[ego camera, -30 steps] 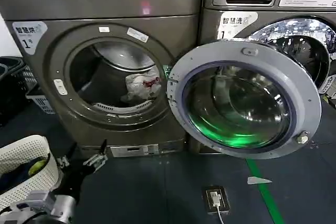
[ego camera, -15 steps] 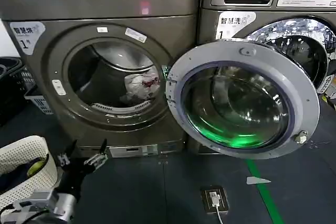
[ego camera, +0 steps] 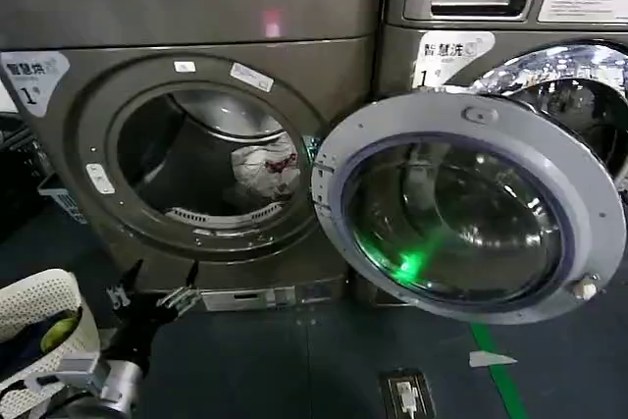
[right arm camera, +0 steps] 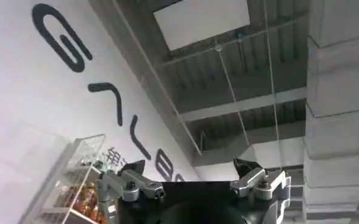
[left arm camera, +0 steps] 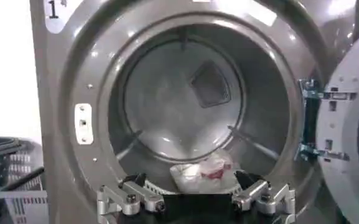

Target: Grasp the clothes from the dryer.

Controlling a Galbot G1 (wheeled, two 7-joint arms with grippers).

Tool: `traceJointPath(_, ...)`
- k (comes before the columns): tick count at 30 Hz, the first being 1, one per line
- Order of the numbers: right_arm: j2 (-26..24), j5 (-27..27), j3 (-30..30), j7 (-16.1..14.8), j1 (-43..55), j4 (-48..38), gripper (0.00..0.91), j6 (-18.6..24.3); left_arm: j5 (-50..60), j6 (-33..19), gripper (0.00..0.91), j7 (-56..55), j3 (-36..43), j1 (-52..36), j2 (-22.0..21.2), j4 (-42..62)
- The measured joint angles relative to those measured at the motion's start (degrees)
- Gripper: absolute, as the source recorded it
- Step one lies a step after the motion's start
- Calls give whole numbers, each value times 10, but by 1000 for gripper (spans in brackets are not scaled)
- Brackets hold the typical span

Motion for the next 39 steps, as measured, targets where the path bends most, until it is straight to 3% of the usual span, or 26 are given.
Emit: traceJointPath(39,5,-2,-12,-4,10,0,907,13,16,1,907,3,17,-5,-3,14)
